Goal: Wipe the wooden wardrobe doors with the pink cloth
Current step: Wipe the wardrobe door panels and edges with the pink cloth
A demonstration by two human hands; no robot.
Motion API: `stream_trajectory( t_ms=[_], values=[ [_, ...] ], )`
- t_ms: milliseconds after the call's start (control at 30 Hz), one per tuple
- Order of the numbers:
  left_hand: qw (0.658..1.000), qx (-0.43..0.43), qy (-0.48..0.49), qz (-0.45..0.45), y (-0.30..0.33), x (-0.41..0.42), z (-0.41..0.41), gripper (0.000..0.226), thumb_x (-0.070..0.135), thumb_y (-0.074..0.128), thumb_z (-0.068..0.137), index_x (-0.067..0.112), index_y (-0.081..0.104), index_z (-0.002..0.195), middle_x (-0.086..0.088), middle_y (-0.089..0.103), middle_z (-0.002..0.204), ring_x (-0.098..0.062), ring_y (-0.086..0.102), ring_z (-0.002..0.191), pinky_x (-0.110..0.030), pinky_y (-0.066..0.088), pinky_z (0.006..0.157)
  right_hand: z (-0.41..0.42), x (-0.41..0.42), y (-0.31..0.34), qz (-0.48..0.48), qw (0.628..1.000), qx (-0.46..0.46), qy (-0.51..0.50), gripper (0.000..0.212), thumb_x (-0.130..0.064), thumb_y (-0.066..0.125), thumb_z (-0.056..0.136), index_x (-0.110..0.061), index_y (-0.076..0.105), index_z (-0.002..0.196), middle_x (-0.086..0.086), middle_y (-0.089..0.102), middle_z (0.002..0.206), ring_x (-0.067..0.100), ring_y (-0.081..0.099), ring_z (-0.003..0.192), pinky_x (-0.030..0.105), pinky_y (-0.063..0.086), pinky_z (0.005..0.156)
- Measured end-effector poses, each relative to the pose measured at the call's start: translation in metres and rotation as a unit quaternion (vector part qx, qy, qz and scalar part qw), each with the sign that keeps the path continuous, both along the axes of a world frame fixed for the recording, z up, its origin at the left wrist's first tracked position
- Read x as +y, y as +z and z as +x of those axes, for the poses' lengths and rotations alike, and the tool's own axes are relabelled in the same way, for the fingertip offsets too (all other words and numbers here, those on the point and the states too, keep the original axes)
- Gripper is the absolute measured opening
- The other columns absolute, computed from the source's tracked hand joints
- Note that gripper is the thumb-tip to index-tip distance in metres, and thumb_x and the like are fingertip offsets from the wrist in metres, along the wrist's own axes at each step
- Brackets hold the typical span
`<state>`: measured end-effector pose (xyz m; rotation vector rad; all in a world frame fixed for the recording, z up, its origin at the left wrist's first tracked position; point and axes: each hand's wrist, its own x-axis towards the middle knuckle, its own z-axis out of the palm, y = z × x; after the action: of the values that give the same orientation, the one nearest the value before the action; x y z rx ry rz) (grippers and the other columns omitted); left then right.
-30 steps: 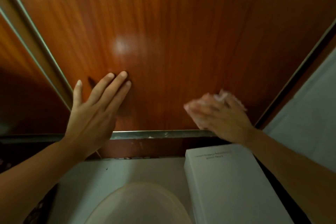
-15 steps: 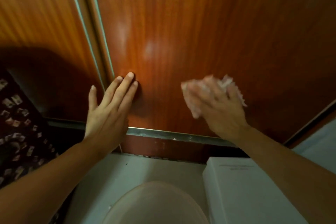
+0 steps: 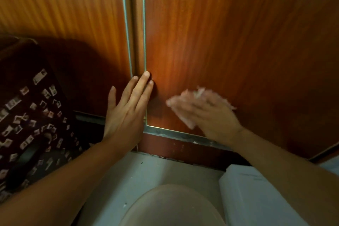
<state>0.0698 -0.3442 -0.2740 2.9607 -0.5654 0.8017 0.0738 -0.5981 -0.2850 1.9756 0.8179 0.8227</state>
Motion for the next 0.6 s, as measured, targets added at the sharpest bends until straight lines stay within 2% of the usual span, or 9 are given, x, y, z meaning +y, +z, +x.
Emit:
stream_trajectory(
  t_ms=[100, 167, 233, 267, 333, 400, 467, 533, 600],
  values=[
    [1.0, 0.002, -0.012, -0.019, -0.003, -0.001, 0.002, 0.088, 0.011, 0.067, 0.07, 0.011, 0.02, 0.145, -0.002, 0.008, 0.156, -0.021, 0.018, 0.14, -0.057, 0.018, 0.106, 0.007, 0.01, 0.017, 0.101, 0.995, -0.023, 0.004, 0.074, -0.011, 0.04, 0.083, -0.019, 0.013, 0.152, -0.002, 0.013, 0.158, 0.026, 0.006, 0.144, 0.05, 0.001, 0.114],
    [1.0, -0.012, -0.017, -0.021, -0.004, 0.003, 0.006, 0.087, 0.011, 0.066, 0.07, 0.011, 0.02, 0.144, 0.0, 0.008, 0.155, -0.02, 0.018, 0.139, -0.056, 0.016, 0.106, 0.005, 0.022, -0.007, 0.056, 0.997, 0.045, 0.008, 0.083, -0.01, 0.047, 0.078, -0.017, 0.01, 0.151, -0.001, 0.016, 0.159, 0.027, 0.011, 0.145, 0.052, 0.003, 0.113],
    [0.999, -0.035, -0.031, -0.018, -0.006, 0.007, 0.008, 0.083, 0.009, 0.065, 0.071, 0.011, 0.022, 0.143, 0.001, 0.011, 0.153, -0.02, 0.02, 0.137, -0.055, 0.011, 0.107, 0.002, 0.029, -0.026, -0.037, 0.987, 0.153, 0.017, 0.086, -0.009, 0.049, 0.078, -0.015, 0.006, 0.152, -0.001, 0.014, 0.161, 0.023, 0.011, 0.147, 0.047, -0.008, 0.115],
    [0.998, -0.044, -0.036, -0.017, -0.007, 0.009, 0.009, 0.08, 0.008, 0.063, 0.073, 0.01, 0.025, 0.142, 0.0, 0.013, 0.152, -0.02, 0.02, 0.137, -0.053, 0.008, 0.107, 0.002, 0.032, -0.025, -0.054, 0.984, 0.167, 0.012, 0.086, -0.01, 0.051, 0.079, -0.016, 0.008, 0.152, -0.002, 0.014, 0.161, 0.02, 0.011, 0.148, 0.044, -0.011, 0.115],
    [0.998, -0.047, -0.038, -0.024, -0.006, 0.011, 0.008, 0.07, 0.009, 0.052, 0.078, 0.01, 0.027, 0.143, -0.001, 0.017, 0.154, -0.019, 0.021, 0.137, -0.051, 0.004, 0.107, 0.008, 0.041, -0.013, -0.026, 0.993, 0.111, 0.001, 0.084, -0.015, 0.052, 0.079, -0.018, 0.012, 0.153, -0.001, 0.016, 0.16, 0.02, 0.014, 0.147, 0.043, -0.008, 0.115],
    [0.998, -0.034, -0.044, -0.041, -0.005, 0.01, 0.005, 0.064, 0.013, 0.038, 0.082, 0.011, 0.024, 0.144, -0.002, 0.019, 0.155, -0.019, 0.021, 0.139, -0.051, 0.005, 0.107, 0.014, 0.055, -0.002, 0.045, 0.999, 0.028, -0.012, 0.074, -0.021, 0.043, 0.087, -0.019, 0.01, 0.153, 0.0, 0.015, 0.16, 0.023, 0.011, 0.145, 0.046, -0.004, 0.114],
    [0.996, -0.016, -0.055, -0.065, -0.001, 0.008, 0.005, 0.069, 0.009, 0.038, 0.08, 0.013, 0.019, 0.146, -0.002, 0.016, 0.156, -0.02, 0.021, 0.14, -0.054, 0.009, 0.108, 0.019, 0.066, -0.005, 0.126, 0.992, 0.011, 0.007, 0.065, -0.022, 0.045, 0.09, -0.02, 0.022, 0.151, 0.001, 0.021, 0.157, 0.025, 0.014, 0.143, 0.047, -0.001, 0.115],
    [0.995, -0.003, -0.061, -0.072, 0.002, 0.008, 0.004, 0.078, 0.004, 0.042, 0.073, 0.015, 0.015, 0.146, 0.0, 0.014, 0.156, -0.019, 0.021, 0.14, -0.056, 0.012, 0.108, 0.018, 0.069, -0.029, 0.102, 0.992, 0.071, 0.026, 0.067, -0.014, 0.052, 0.081, -0.019, 0.036, 0.146, 0.001, 0.035, 0.153, 0.024, 0.027, 0.141, 0.045, 0.006, 0.116],
    [0.997, -0.006, -0.06, -0.054, 0.003, 0.008, 0.002, 0.084, 0.004, 0.045, 0.069, 0.015, 0.015, 0.146, -0.001, 0.012, 0.157, -0.021, 0.022, 0.14, -0.057, 0.015, 0.107, 0.01, 0.065, -0.055, 0.025, 0.988, 0.148, 0.017, 0.06, -0.011, 0.043, 0.082, -0.016, 0.044, 0.142, -0.004, 0.039, 0.151, 0.019, 0.035, 0.139, 0.04, 0.003, 0.118]
  ],
)
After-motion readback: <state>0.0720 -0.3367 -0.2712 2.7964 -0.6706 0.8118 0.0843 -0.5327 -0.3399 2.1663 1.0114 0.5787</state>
